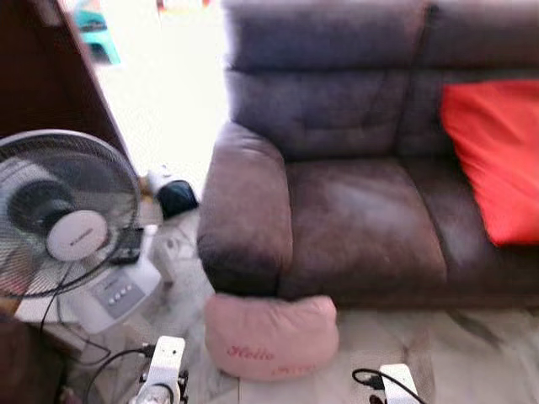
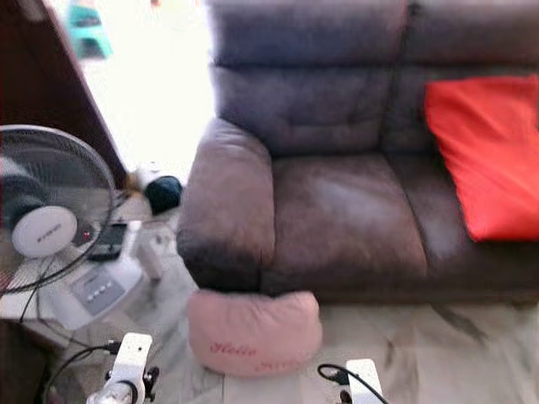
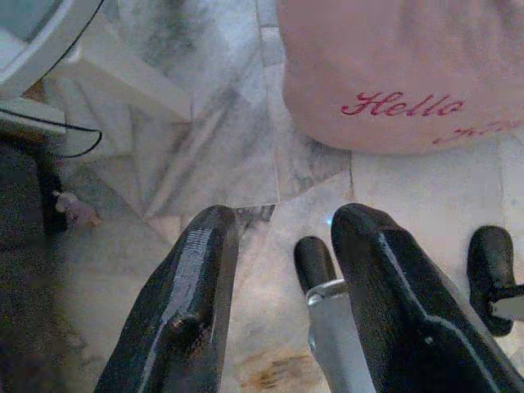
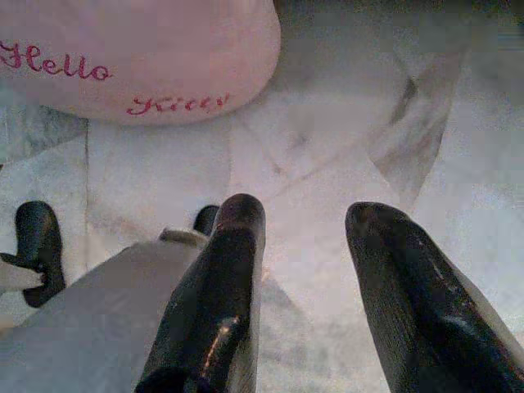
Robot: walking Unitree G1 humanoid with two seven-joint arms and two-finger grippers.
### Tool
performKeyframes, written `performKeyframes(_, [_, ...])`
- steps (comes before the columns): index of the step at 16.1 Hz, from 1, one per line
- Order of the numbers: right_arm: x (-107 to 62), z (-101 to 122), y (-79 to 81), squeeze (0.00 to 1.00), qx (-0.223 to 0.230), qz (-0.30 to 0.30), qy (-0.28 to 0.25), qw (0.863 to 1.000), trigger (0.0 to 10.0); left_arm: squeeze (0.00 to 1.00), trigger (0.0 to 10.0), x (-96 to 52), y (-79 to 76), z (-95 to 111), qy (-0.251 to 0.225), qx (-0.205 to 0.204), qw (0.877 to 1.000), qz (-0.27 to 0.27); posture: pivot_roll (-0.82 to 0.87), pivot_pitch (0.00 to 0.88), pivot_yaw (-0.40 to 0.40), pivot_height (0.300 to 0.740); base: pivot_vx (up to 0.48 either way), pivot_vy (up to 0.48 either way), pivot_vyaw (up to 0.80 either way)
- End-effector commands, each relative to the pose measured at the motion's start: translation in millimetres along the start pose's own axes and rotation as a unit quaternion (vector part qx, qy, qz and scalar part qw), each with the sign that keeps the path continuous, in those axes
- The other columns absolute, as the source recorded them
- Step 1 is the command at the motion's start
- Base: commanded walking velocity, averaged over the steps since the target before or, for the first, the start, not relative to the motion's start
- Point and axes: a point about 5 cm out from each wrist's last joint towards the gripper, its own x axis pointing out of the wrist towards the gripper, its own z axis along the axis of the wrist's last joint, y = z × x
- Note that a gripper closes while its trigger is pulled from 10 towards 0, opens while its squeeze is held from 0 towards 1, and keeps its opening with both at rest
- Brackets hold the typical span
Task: Move the pillow to the sofa from floor
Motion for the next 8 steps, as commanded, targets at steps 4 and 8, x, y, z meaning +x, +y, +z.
performKeyframes(4, [0.4,2.5,0.5,0.00,-0.001,-0.009,-0.006,1.000,10.0,0.00,10.0,-1.5,7.9,-7.0,0.012,0.011,1.000,0.007,0.02,0.025,-0.018,0.740,0.294,0.000,0.00])
performKeyframes(8, [0.5,2.7,0.6,0.00,-0.012,-0.011,-0.005,1.000,10.0,0.00,10.0,-2.5,8.8,-10.2,0.014,0.013,1.000,0.008,0.02,0.027,-0.016,0.740,0.301,0.000,0.00])
